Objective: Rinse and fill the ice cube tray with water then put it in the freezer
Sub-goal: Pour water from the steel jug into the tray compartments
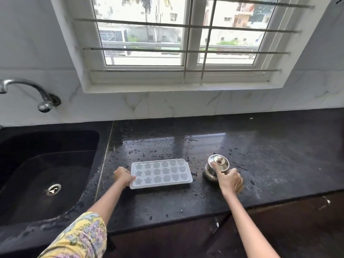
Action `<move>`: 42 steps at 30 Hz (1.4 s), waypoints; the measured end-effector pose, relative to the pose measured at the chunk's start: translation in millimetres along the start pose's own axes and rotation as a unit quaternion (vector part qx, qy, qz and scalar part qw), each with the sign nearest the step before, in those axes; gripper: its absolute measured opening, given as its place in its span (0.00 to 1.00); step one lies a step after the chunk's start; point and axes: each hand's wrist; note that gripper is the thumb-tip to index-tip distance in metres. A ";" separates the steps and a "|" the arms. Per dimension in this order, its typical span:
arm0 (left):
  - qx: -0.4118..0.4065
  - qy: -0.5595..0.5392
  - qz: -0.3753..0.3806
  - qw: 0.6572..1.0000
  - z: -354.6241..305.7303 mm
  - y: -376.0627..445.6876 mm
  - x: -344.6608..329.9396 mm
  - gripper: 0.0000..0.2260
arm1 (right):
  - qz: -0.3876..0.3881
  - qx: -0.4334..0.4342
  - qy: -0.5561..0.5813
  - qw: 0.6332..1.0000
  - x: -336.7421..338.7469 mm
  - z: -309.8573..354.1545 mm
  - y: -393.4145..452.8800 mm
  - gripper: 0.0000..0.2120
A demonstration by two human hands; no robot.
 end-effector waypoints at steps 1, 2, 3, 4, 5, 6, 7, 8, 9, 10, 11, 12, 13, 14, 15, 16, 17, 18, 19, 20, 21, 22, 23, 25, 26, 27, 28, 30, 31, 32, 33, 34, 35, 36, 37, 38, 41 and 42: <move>0.001 0.000 -0.001 1.000 -0.1 0.1 0.3 0.11 | 0.012 -0.010 -0.004 1.000 -0.5 -2.0 -0.7 0.37; 0.003 -0.002 -0.002 1.000 0.1 -0.1 0.8 0.11 | 0.019 -0.012 -0.001 1.000 -0.9 -3.2 -1.4 0.36; 0.003 -0.007 -0.004 1.000 0.7 0.5 0.4 0.11 | 0.024 -0.002 0.015 1.000 -1.5 -3.4 -2.7 0.33; 0.007 -0.011 -0.004 1.000 0.8 1.1 0.2 0.11 | 0.025 0.017 0.045 0.999 -1.9 -2.2 -5.2 0.30; 0.009 -0.013 -0.005 1.000 1.0 1.5 -0.2 0.11 | 0.027 0.034 0.086 0.995 -3.1 -1.1 -8.4 0.26; 0.012 -0.018 -0.004 1.000 1.0 1.9 -0.5 0.11 | 0.030 0.042 0.130 0.990 -3.9 -0.1 -12.4 0.26; 0.015 -0.027 -0.001 1.000 1.9 3.3 -0.8 0.11 | 0.035 0.038 0.171 0.984 -5.0 0.2 -15.8 0.27; 0.021 -0.038 0.003 0.999 2.8 4.7 -1.1 0.11 | 0.038 0.027 0.207 0.977 -7.0 0.0 -17.3 0.28; 0.027 -0.049 0.008 0.998 4.4 6.3 -1.0 0.12 | 0.040 0.013 0.238 0.970 -10.5 -1.0 -17.6 0.27; 0.032 -0.058 0.012 0.998 5.9 8.0 -0.4 0.12 | 0.044 -0.003 0.268 0.962 -14.1 -2.0 -17.3 0.26; 0.035 -0.068 0.012 0.997 7.7 9.7 -0.4 0.12 | 0.051 -0.020 0.293 0.955 -16.7 -3.0 -16.6 0.25; 0.036 -0.073 0.013 0.997 9.0 11.3 0.0 0.12 | 0.058 -0.037 0.315 0.947 -18.6 -3.8 -15.9 0.24; 0.034 -0.075 0.015 0.996 9.7 12.1 0.1 0.12 | 0.064 -0.053 0.331 0.940 -19.4 -4.0 -15.3 0.25; 0.033 -0.078 0.017 0.996 10.2 13.4 0.0 0.12 | 0.068 -0.067 0.345 0.934 -18.7 -3.6 -14.7 0.25; 0.033 -0.082 0.021 0.996 10.2 14.0 0.2 0.12 | 0.069 -0.076 0.357 0.928 -17.3 -2.9 -13.2 0.26; 0.034 -0.083 0.028 0.996 10.0 14.8 0.0 0.12 | 0.066 -0.077 0.369 0.924 -15.3 -2.4 -11.2 0.25; 0.037 -0.085 0.033 0.995 9.7 15.2 0.2 0.12 | 0.064 -0.075 0.379 0.920 -12.3 -1.9 -8.9 0.25; 0.041 -0.088 0.038 0.995 9.2 16.1 0.3 0.12 | 0.066 -0.071 0.384 0.918 -8.9 -0.4 -7.0 0.25; 0.047 -0.094 0.046 0.993 8.3 15.6 1.2 0.12 | 0.069 -0.067 0.387 0.917 -6.8 1.2 -5.0 0.25; 0.052 -0.101 0.052 0.992 7.3 14.0 1.9 0.12 | 0.074 -0.063 0.388 0.917 -5.5 2.7 -3.6 0.25; 0.056 -0.107 0.054 0.991 6.4 11.0 2.2 0.10 | 0.080 -0.059 0.391 0.915 -4.6 4.3 -2.3 0.25; 0.057 -0.111 0.054 0.991 6.0 10.5 1.3 0.08 | 0.087 -0.053 0.396 0.912 -3.8 6.3 -1.9 0.25; 0.058 -0.112 0.054 0.991 5.7 10.2 0.8 0.06 | 0.095 -0.044 0.404 0.909 -4.0 9.7 -2.3 0.26; 0.056 -0.115 0.053 0.990 3.4 7.8 0.9 0.08 | 0.109 -0.028 0.413 0.904 -4.0 17.9 -4.1 0.26; 0.057 -0.120 0.055 0.990 2.5 8.2 1.0 0.07 | 0.116 -0.021 0.419 0.900 -4.5 23.7 -5.2 0.25; 0.060 -0.121 0.055 0.989 2.3 9.3 2.9 0.07 | 0.126 -0.013 0.425 0.896 -5.4 31.4 -7.0 0.25; 0.062 -0.118 0.055 0.990 1.4 10.0 2.6 0.06 | 0.136 -0.005 0.427 0.894 -5.3 38.2 -7.9 0.24; 0.060 -0.112 0.050 0.991 1.4 13.9 4.0 0.07 | 0.159 0.020 0.423 0.892 -5.9 57.8 -11.7 0.23; 0.057 -0.110 0.049 0.991 1.0 15.9 4.7 0.07 | 0.170 0.037 0.415 0.893 -6.3 68.4 -13.4 0.22; 0.057 -0.109 0.050 0.991 1.1 18.8 3.8 0.07 | 0.185 0.052 0.406 0.894 -6.7 78.1 -15.7 0.20; 0.061 -0.112 0.051 0.991 1.3 21.4 4.6 0.07 | 0.201 0.068 0.393 0.895 -7.9 88.2 -18.5 0.18; 0.065 -0.117 0.057 0.989 1.9 25.6 4.4 0.08 | 0.217 0.080 0.382 0.895 -10.1 97.6 -22.5 0.16; 0.073 -0.123 0.066 0.988 2.3 28.9 4.7 0.10 | 0.232 0.090 0.373 0.894 -12.5 106.2 -26.7 0.14; 0.082 -0.129 0.083 0.985 3.0 32.8 5.4 0.11 | 0.249 0.098 0.370 0.890 -15.5 114.6 -30.9 0.14; 0.092 -0.134 0.100 0.982 2.8 35.4 6.7 0.11 | 0.266 0.104 0.367 0.885 -18.7 122.3 -34.7 0.13; 0.100 -0.139 0.114 0.979 2.3 38.3 7.9 0.10 | 0.279 0.110 0.363 0.882 -21.4 129.8 -38.4 0.13; 0.107 -0.118 0.140 0.977 1.0 44.8 10.8 0.13 | 0.309 0.143 0.332 0.880 -27.0 150.5 -47.3 0.16; 0.105 -0.106 0.148 0.978 1.2 47.2 10.5 0.16 | 0.316 0.155 0.319 0.880 -28.7 156.4 -49.3 0.16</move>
Point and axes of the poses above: each hand's wrist, its own y-axis towards the middle knuckle, its own x-axis out of the back of the hand, z = x × y, and after that the axes turned 9 degrees about -y, right-handed
